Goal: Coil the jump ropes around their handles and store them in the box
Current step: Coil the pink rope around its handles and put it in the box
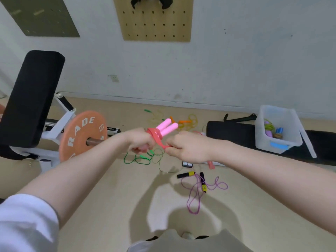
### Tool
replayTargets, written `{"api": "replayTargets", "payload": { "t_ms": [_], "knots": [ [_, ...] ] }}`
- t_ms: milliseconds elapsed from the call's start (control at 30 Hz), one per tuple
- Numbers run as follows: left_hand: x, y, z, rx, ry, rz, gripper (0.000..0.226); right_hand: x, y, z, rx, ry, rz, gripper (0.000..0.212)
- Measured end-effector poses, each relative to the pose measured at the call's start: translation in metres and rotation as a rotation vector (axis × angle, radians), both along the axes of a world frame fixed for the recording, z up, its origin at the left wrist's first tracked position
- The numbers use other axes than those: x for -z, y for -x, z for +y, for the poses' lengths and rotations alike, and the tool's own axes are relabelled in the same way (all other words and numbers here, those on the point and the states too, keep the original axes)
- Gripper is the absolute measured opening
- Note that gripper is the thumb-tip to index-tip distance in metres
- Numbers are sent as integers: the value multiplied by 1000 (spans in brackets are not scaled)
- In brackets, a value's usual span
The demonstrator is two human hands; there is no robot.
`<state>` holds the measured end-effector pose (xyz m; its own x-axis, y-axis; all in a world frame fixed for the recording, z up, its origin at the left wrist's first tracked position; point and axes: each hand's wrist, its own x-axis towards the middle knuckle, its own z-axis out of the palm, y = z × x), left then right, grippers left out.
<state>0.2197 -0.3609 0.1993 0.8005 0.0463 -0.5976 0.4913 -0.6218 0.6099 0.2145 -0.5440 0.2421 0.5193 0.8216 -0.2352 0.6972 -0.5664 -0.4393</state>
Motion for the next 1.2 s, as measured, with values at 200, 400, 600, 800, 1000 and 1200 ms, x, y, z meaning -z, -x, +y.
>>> {"api": "replayTargets", "payload": {
  "t_ms": [200,400,600,800,1000,1200],
  "knots": [
    [-36,13,-19,251,431,34,54,49,-11,-38,227,-31,333,33],
    [-60,23,-60,785,-296,19,89,37,-29,-54,131,255,91,18],
    [-31,27,-81,860,-811,-151,74,16,-26,-32,165,212,-420,27],
    [-16,-3,-57,436,-612,-159,23,22,-5,-30,472,-266,382,38],
    [-38,4,-44,293,287,-85,37,52,-3,-46,277,-447,933,42],
    [-66,17,-56,645,62,-94,55,36,-17,-51,221,-29,571,39]
  ]
}}
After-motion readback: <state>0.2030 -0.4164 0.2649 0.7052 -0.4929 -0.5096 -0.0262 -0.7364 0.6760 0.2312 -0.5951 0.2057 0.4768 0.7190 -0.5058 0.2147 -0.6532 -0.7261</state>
